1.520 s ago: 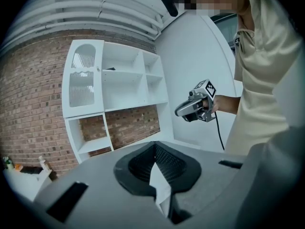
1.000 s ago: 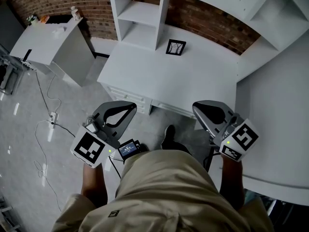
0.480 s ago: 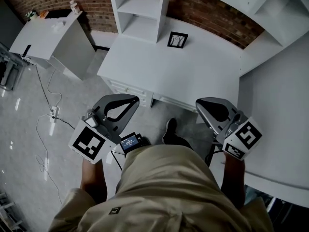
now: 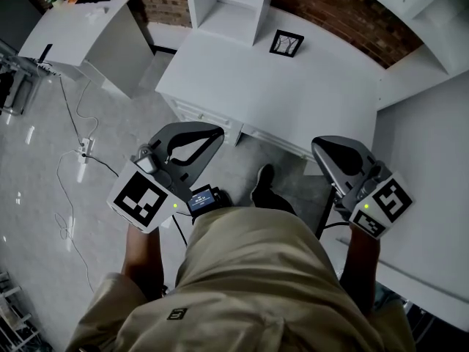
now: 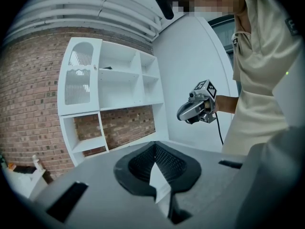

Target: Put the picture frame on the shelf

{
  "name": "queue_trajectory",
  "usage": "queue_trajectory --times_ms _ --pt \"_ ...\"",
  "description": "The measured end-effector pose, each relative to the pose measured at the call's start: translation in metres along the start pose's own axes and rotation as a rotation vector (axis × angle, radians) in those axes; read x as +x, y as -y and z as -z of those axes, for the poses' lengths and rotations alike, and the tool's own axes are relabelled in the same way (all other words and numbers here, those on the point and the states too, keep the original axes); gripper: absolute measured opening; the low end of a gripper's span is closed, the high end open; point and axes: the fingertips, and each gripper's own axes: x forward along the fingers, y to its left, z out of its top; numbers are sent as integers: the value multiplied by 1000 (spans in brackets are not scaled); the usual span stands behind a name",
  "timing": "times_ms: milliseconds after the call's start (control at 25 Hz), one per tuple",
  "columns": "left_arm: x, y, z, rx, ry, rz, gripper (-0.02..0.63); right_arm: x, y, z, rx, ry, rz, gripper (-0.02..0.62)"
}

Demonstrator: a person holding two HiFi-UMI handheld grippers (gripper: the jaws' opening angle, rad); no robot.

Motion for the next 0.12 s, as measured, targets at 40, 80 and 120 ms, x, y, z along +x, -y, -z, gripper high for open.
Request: queue_trajectory --times_ms 40,80,120 --pt "0 -1 1 -1 -1 0 8 2 1 0 0 0 -1 5" --pt "1 -3 2 -2 -2 -1 7 4 2 0 -1 -1 -3 5" --pt "1 -4 3 -3 -3 -1 7 6 3 -1 -1 -1 -4 4"
